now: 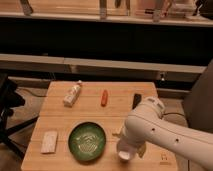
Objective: Pick up the ceramic cup
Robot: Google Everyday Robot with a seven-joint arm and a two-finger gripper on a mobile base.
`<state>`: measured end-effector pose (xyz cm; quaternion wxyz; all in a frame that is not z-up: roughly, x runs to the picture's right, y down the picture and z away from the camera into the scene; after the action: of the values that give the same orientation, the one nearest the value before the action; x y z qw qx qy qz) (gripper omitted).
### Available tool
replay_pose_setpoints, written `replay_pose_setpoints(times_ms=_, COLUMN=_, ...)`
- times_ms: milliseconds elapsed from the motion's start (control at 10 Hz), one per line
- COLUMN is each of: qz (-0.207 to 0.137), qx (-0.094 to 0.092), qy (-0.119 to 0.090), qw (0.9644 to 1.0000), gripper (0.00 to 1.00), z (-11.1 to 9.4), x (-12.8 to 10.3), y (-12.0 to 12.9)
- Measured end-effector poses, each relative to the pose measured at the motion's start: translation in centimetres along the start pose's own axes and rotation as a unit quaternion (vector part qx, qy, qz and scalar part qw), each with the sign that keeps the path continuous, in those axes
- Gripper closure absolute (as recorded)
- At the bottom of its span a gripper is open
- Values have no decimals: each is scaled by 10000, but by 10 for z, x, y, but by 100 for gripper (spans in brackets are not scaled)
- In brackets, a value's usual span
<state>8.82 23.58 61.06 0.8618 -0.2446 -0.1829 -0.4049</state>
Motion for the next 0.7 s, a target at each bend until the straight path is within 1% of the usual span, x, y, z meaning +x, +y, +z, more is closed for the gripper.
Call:
replay_pose_setpoints(times_ms=300, qz=-472, qx=75, qy=-45, qw=9988, gripper=20, z=1, x=-21, y=-23)
replay_pose_setpoints(times_ms=400, qz=-524, qx=60, qy=-25, qw=9986, gripper=20, z=4, x=-22, y=-29)
replay_pose_setpoints(times_ms=500, qz=-453, qx=25, qy=-37, qw=9990, gripper=20, z=9, x=-23, y=-33)
replay_pose_setpoints(times_ms=700, qz=-308, qx=-24, qy=-17, qw=9995, gripper=20, z=14, x=-13, y=-26)
